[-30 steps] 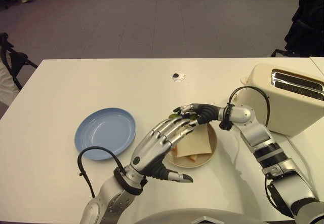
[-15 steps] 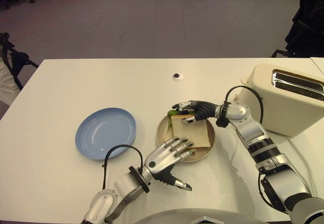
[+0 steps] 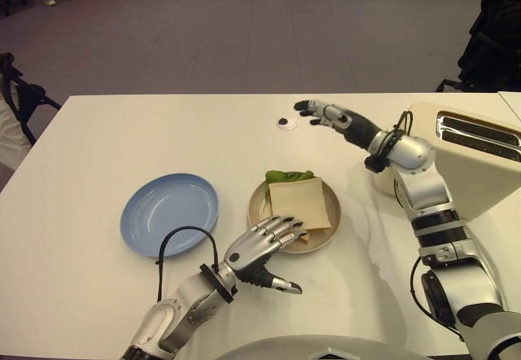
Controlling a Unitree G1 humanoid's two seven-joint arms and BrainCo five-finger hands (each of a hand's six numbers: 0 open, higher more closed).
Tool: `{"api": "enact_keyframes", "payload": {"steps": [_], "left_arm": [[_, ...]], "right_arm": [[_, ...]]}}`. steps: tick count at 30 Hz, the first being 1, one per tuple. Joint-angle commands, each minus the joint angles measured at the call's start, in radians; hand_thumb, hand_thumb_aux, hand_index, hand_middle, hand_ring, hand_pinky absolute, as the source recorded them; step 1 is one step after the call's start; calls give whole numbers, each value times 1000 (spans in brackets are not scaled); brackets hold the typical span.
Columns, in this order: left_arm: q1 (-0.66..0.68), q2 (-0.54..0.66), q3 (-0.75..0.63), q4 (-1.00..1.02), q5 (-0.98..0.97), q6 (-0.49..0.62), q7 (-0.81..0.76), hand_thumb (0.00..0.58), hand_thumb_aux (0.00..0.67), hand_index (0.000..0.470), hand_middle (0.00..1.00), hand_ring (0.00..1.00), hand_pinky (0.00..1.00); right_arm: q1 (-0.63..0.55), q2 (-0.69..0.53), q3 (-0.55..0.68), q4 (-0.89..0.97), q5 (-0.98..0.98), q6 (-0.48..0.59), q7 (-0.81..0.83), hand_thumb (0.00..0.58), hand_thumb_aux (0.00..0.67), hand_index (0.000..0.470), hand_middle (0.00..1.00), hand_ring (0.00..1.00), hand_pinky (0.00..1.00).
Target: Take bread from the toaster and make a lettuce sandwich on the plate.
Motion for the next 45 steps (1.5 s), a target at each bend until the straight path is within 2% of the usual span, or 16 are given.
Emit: {"api": "enact_keyframes", "payload": {"steps": [1,5,7,10,13,14,15,16,17,18,19,24,32,36,41,45], "left_arm": [[44,35,0,37,6,53,-60,0,0,0,0,0,0],[9,-18,78,-96,-88,35,24,0,0,0,0,0,0],[-12,-63,117,-209,-318,4,24,0,0,0,0,0,0],[12,-59,147,-451,-885,-7,-25,0,0,0,0,0,0],[91,21,262,-543,-1055,-16,-75,0,0,0,0,0,0],[134,51,307,-533,-1060,-21,-107,0,0,0,0,0,0],[178,79,345,-514,-1048,-23,-144,0,0,0,0,0,0],[234,115,375,-475,-997,-22,-196,0,0,0,0,0,0],[282,155,391,-427,-915,-21,-243,436,336,236,0,0,0],[324,200,395,-363,-798,-29,-283,575,610,428,408,408,408],[352,238,390,-300,-690,-37,-317,580,670,470,1000,1000,1000],[309,267,275,-117,-352,-29,-354,580,670,470,1000,1000,1000],[-15,148,112,76,113,68,-103,580,670,470,1000,1000,1000],[-179,82,41,197,204,107,18,580,670,470,1000,1000,1000],[-376,1,-1,407,180,132,128,580,670,470,1000,1000,1000],[-497,-48,-48,564,175,128,205,580,670,470,1000,1000,1000]], "right_arm": [[58,-50,-32,-126,43,-22,47,0,0,0,0,0,0],[199,-145,-51,-285,89,-99,146,0,0,0,0,0,0],[278,-207,-95,-368,131,-123,189,0,0,0,0,0,0],[428,-349,-155,-497,217,-159,333,0,0,0,0,0,0],[568,-448,-211,-579,257,-199,427,0,0,0,0,0,0],[605,-460,-200,-593,241,-208,435,0,0,0,63,63,63],[632,-465,-180,-602,216,-224,437,0,0,0,208,208,208],[659,-461,-143,-609,170,-243,432,0,0,0,894,894,894],[680,-450,-103,-614,119,-264,419,487,402,282,1000,1000,1000],[697,-428,-55,-614,63,-283,398,571,586,411,1000,1000,1000],[704,-401,-10,-603,0,-315,368,580,670,470,1000,1000,1000],[685,-275,169,-436,-296,-428,194,580,670,470,1000,1000,1000],[604,-232,298,-67,-587,-461,-57,580,670,470,1000,1000,1000],[472,-162,301,116,-614,-395,-195,580,670,470,1000,1000,1000],[178,-46,293,442,-618,-362,-396,580,670,470,1000,1000,1000],[112,-34,271,480,-576,-407,-453,580,670,470,1000,1000,1000]]}}
